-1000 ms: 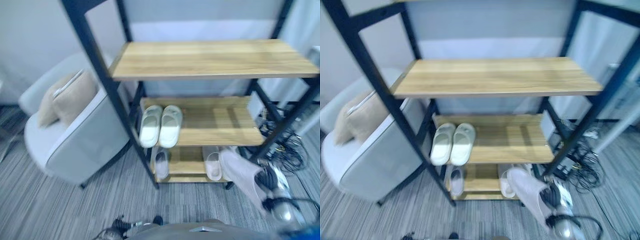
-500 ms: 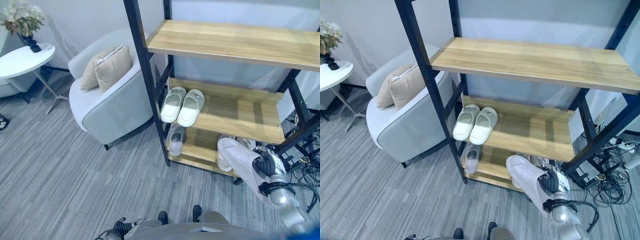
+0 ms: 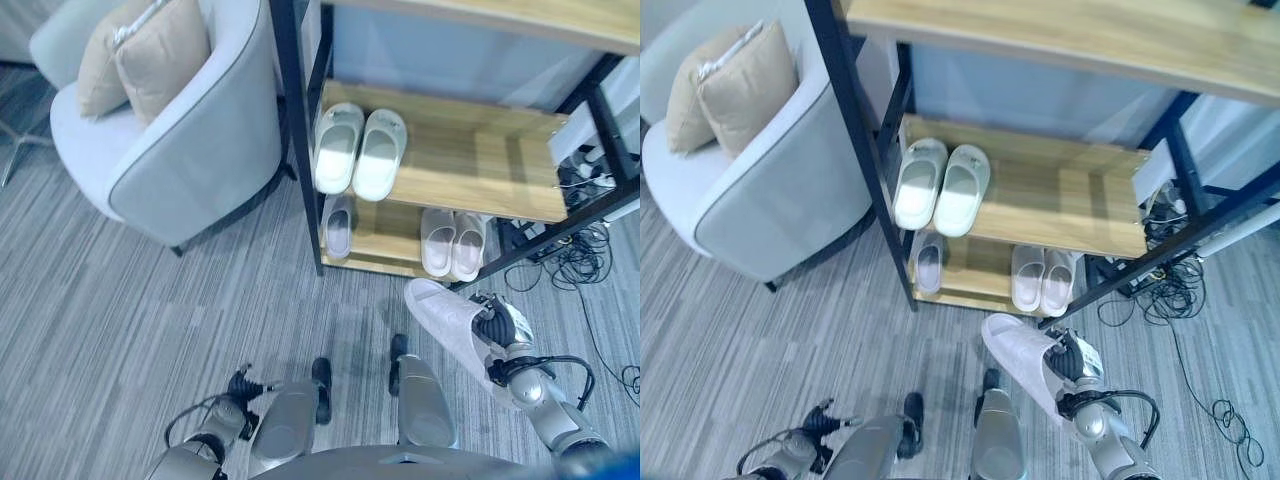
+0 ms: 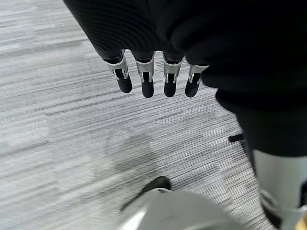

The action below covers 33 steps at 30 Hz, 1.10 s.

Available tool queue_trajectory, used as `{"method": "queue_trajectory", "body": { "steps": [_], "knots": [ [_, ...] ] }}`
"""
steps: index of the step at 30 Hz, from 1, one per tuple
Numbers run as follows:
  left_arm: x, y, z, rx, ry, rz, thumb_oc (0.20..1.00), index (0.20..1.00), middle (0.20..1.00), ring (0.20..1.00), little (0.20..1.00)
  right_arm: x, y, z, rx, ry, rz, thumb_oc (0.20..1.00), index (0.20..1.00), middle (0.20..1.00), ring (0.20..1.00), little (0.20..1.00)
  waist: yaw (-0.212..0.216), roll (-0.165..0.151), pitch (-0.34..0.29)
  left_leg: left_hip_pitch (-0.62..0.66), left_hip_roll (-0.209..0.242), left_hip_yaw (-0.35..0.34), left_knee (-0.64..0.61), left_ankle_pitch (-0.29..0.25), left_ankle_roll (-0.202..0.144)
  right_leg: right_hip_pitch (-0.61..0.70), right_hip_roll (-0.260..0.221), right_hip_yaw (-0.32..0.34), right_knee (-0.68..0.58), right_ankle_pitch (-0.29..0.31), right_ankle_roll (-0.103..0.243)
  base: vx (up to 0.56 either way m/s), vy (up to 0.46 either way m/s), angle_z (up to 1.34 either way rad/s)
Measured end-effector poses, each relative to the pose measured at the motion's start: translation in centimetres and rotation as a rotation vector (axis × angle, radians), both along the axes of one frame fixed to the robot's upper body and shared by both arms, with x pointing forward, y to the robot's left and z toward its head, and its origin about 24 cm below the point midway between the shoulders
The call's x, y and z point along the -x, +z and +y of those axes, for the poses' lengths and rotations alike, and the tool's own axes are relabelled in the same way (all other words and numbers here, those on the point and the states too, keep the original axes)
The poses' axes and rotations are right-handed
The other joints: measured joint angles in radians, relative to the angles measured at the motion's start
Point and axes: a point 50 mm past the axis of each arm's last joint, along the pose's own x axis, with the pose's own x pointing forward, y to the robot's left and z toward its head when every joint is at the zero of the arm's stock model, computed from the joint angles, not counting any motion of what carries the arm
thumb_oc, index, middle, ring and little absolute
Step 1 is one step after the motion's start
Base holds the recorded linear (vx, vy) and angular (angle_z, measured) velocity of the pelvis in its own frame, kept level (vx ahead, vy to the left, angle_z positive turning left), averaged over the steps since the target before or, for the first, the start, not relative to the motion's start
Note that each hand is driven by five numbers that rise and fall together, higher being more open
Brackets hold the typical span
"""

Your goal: Arrange the slippers neatly on the shoe rack.

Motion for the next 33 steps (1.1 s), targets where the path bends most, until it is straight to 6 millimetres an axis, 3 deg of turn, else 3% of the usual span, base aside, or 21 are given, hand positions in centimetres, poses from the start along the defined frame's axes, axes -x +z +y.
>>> {"method": "queue_trajectory", "body": {
  "steps": [1,2,3,5,6,7,9,10,12,14,16,17,18,20,21,22,25,26,29,31,33],
  "knots": [
    [-2.1,1.0,-0.6,-0.012,-0.048,-0.080,1.000,1.000,1.000,1.000,1.000,-1.9,1.6,-0.2,0.017,0.017,-0.070,0.200,0.200,0.200,0.200,0.200,-0.012,0.021,0.022,-0.150,0.002,-0.045,0.161,-0.047,-0.022,-0.106,0.048,0.033,0.106,-0.020,-0.010,-0.18,-0.111,0.69],
    [-4.0,2.1,-0.8,-0.010,-0.055,-0.153,1.000,1.000,1.000,1.000,1.000,-4.3,3.6,0.1,0.027,0.048,-0.150,0.200,0.200,0.200,0.200,0.200,0.015,0.027,0.058,-0.265,0.018,-0.061,0.261,-0.073,-0.041,-0.218,0.060,0.021,0.223,-0.050,-0.025,-0.16,-0.131,0.68],
    [-4.7,2.7,-0.6,0.001,-0.039,-0.202,1.000,1.000,1.000,1.000,1.000,-5.1,4.4,0.6,0.015,0.065,-0.186,0.200,0.200,0.200,0.200,0.200,0.014,0.019,0.063,-0.331,0.019,-0.072,0.337,-0.094,-0.050,-0.278,0.059,0.019,0.327,-0.100,-0.060,-0.13,-0.143,0.43],
    [-5.8,3.6,-0.8,0.043,0.000,-0.272,1.000,1.000,1.000,1.000,1.000,-6.3,5.7,1.5,-0.026,0.088,-0.251,0.200,0.200,0.200,0.200,0.200,0.043,0.015,0.066,-0.432,0.021,-0.106,0.467,-0.138,-0.076,-0.373,0.060,-0.004,0.454,-0.158,-0.070,-0.03,-0.133,0.46],
    [-5.9,3.9,-0.6,0.071,0.062,-0.319,1.000,1.000,1.000,1.000,1.000,-7.4,6.9,2.6,-0.043,0.128,-0.300,0.200,0.200,0.200,0.200,0.200,0.067,0.019,0.062,-0.509,0.021,-0.126,0.557,-0.161,-0.084,-0.445,0.064,-0.022,0.569,-0.202,-0.081,-0.07,-0.160,0.37],
    [-5.9,4.3,-0.2,0.092,0.123,-0.359,1.000,1.000,1.000,1.000,1.000,-8.2,8.1,3.3,-0.067,0.148,-0.346,0.200,0.200,0.200,0.200,0.200,0.060,0.010,0.055,-0.573,0.022,-0.132,0.663,-0.202,-0.094,-0.503,0.067,-0.014,0.677,-0.265,-0.093,-0.17,-0.157,0.32],
    [-5.3,4.0,0.3,0.139,0.224,-0.361,1.000,1.000,1.000,1.000,1.000,-9.4,10.6,4.5,-0.119,0.176,-0.448,0.200,0.200,0.200,0.200,0.200,0.089,0.017,0.043,-0.679,0.016,-0.147,0.810,-0.233,-0.123,-0.605,0.073,-0.028,0.829,-0.312,-0.101,-0.11,-0.119,0.18],
    [-4.9,3.9,0.6,0.183,0.316,-0.376,1.000,1.000,1.000,1.000,1.000,-9.4,11.7,4.8,-0.149,0.188,-0.493,0.200,0.200,0.200,0.200,0.200,0.079,0.020,0.012,-0.763,0.034,-0.143,0.911,-0.279,-0.119,-0.688,0.071,-0.028,0.928,-0.351,-0.128,-0.09,-0.094,0.06],
    [-4.9,4.0,1.0,0.244,0.426,-0.393,1.000,1.000,1.000,1.000,1.000,-10.7,14.6,5.4,-0.179,0.194,-0.599,0.200,0.200,0.200,0.200,0.200,0.086,0.043,-0.023,-0.945,0.039,-0.146,1.171,-0.353,-0.121,-0.868,0.079,-0.017,1.182,-0.421,-0.132,-0.04,-0.083,-0.07],
    [-6.4,5.1,0.6,0.283,0.443,-0.455,1.000,1.000,1.000,1.000,1.000,-11.5,15.3,5.5,-0.175,0.183,-0.618,0.200,0.200,0.200,0.200,0.200,0.096,0.053,-0.043,-1.092,0.037,-0.144,1.339,-0.398,-0.129,-1.026,0.078,0.009,1.352,-0.450,-0.127,0.04,-0.055,-0.13],
    [-8.0,6.3,0.5,0.308,0.447,-0.511,1.000,1.000,1.000,1.000,1.000,-11.9,14.1,4.7,-0.162,0.131,-0.563,0.200,0.200,0.200,0.200,0.200,0.096,0.060,-0.043,-1.158,0.044,-0.143,1.362,-0.398,-0.129,-1.089,0.090,0.014,1.390,-0.443,-0.115,0.07,-0.076,0.06],
    [-8.7,7.5,1.1,0.323,0.473,-0.579,1.000,1.000,1.000,1.000,1.000,-12.1,13.6,3.8,-0.170,0.066,-0.543,0.200,0.200,0.200,0.200,0.200,0.094,0.063,-0.056,-1.205,0.070,-0.120,1.416,-0.397,-0.132,-1.071,0.116,0.063,1.518,-0.539,-0.125,0.12,-0.090,0.27],
    [-8.8,8.1,1.9,0.344,0.541,-0.627,1.000,1.000,1.000,1.000,1.000,-12.6,13.6,3.1,-0.183,0.017,-0.533,0.200,0.200,0.200,0.200,0.200,0.079,0.092,-0.062,-1.244,0.060,-0.119,1.507,-0.426,-0.131,-1.118,0.094,0.077,1.590,-0.580,-0.100,0.13,-0.116,0.16],
    [-7.1,7.0,2.8,0.339,0.642,-0.613,1.000,1.000,1.000,1.000,1.000,-12.9,14.0,2.5,-0.192,-0.016,-0.538,0.200,0.200,0.200,0.200,0.200,0.080,0.138,-0.060,-1.218,0.042,-0.135,1.637,-0.506,-0.166,-1.165,0.086,0.088,1.670,-0.584,-0.078,0.09,-0.102,-0.08],
    [-5.2,4.8,4.0,0.266,0.816,-0.515,1.000,1.000,1.000,1.000,1.000,-13.1,13.3,2.4,-0.240,-0.073,-0.519,0.200,0.200,0.200,0.200,0.200,0.066,0.118,-0.056,-1.238,0.047,-0.127,1.684,-0.520,-0.168,-1.162,0.091,0.118,1.764,-0.628,-0.071,0.07,-0.103,0.25],
    [-4.7,4.1,2.9,0.272,0.808,-0.475,1.000,1.000,1.000,1.000,1.000,-13.1,13.6,2.8,-0.250,-0.062,-0.537,0.200,0.200,0.200,0.200,0.200,0.065,0.102,-0.050,-1.260,0.047,-0.132,1.687,-0.529,-0.200,-1.184,0.087,0.110,1.752,-0.633,-0.067,0.12,-0.107,0.51],
    [-6.6,6.3,-1.6,0.415,0.622,-0.613,1.000,1.000,1.000,1.000,1.000,-14.0,15.0,2.6,-0.302,-0.104,-0.599,0.200,0.200,0.200,0.200,0.200,0.078,0.091,-0.005,-1.224,0.040,-0.156,1.840,-0.624,-0.190,-1.204,0.095,0.112,1.873,-0.658,-0.069,0.11,-0.048,0.15],
    [-7.2,7.0,-1.9,0.436,0.609,-0.644,1.000,1.000,1.000,1.000,1.000,-14.9,16.2,2.9,-0.315,-0.106,-0.620,0.200,0.200,0.200,0.200,0.200,0.075,0.097,0.006,-1.238,0.035,-0.157,1.855,-0.628,-0.192,-1.219,0.097,0.113,1.880,-0.656,-0.058,0.07,0.012,-0.10],
    [-8.3,9.0,-1.0,0.436,0.556,-0.733,1.000,1.000,1.000,1.000,1.000,-16.8,21.6,2.4,-0.306,-0.101,-0.737,0.200,0.200,0.200,0.200,0.200,0.077,0.107,0.029,-1.254,0.029,-0.139,1.868,-0.629,-0.177,-1.234,0.096,0.135,1.896,-0.659,-0.059,0.03,0.031,0.02],
    [-8.3,9.3,-0.1,0.412,0.549,-0.746,1.000,1.000,1.000,1.000,1.000,-17.6,26.4,1.5,-0.271,-0.109,-0.840,0.200,0.200,0.200,0.200,0.200,0.103,0.117,0.043,-1.250,0.031,-0.128,1.869,-0.637,-0.171,-1.233,0.096,0.144,1.899,-0.670,-0.060,0.03,0.058,0.07],
    [-7.7,8.9,0.7,0.381,0.553,-0.730,1.000,1.000,1.000,1.000,1.000,-17.7,30.1,2.1,-0.246,-0.073,-0.925,0.200,0.200,0.200,0.200,0.200,0.110,0.119,0.066,-1.249,0.028,-0.125,1.875,-0.645,-0.167,-1.231,0.095,0.147,1.903,-0.674,-0.060,0.04,0.039,-0.01]
  ]
}}
